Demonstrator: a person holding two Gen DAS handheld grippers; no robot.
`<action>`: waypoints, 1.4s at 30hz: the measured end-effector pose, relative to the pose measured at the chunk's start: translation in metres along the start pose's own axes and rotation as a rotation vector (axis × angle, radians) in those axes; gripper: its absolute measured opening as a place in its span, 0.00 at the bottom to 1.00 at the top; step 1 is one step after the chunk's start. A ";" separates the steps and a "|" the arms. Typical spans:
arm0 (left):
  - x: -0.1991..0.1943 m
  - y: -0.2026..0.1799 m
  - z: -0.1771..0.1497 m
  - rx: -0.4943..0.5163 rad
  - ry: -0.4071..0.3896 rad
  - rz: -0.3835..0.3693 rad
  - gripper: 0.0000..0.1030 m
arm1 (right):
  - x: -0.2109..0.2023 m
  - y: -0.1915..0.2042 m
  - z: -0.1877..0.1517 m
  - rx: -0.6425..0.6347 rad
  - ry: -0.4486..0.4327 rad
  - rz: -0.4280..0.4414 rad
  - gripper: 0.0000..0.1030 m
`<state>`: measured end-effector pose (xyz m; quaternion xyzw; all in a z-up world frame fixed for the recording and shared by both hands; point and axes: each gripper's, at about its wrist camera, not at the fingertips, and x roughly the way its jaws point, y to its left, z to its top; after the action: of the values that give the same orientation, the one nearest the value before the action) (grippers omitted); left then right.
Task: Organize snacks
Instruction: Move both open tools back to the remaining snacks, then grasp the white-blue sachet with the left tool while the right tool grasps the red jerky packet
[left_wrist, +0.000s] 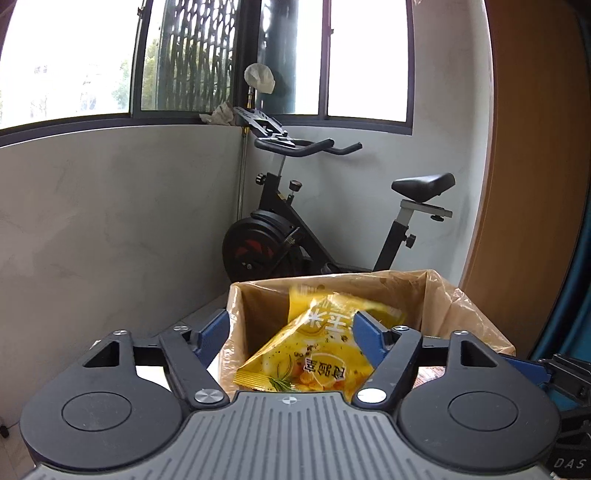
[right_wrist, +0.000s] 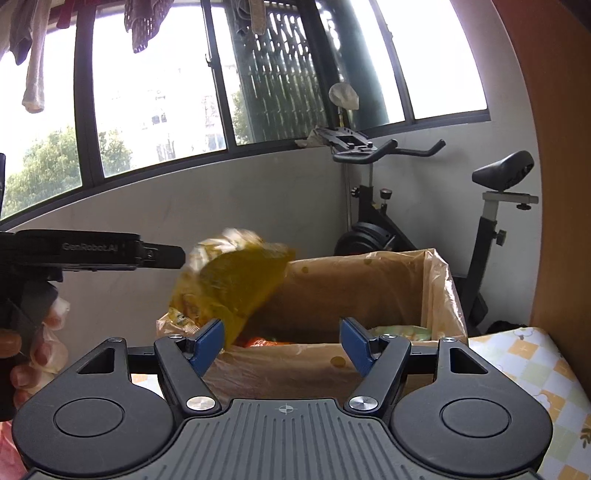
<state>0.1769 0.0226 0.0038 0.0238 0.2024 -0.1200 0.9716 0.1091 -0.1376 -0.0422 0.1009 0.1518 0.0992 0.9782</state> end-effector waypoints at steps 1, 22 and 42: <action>0.007 -0.001 -0.003 -0.011 0.017 -0.024 0.58 | 0.000 0.000 -0.001 -0.005 0.006 -0.002 0.65; -0.053 0.053 -0.076 -0.028 0.089 0.080 0.62 | -0.020 -0.009 -0.104 0.037 0.220 -0.013 0.64; -0.051 0.053 -0.180 -0.055 0.250 0.037 0.66 | -0.013 0.014 -0.201 -0.072 0.602 0.022 0.60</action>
<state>0.0742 0.1030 -0.1413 0.0155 0.3246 -0.0924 0.9412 0.0306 -0.0935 -0.2230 0.0339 0.4300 0.1404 0.8912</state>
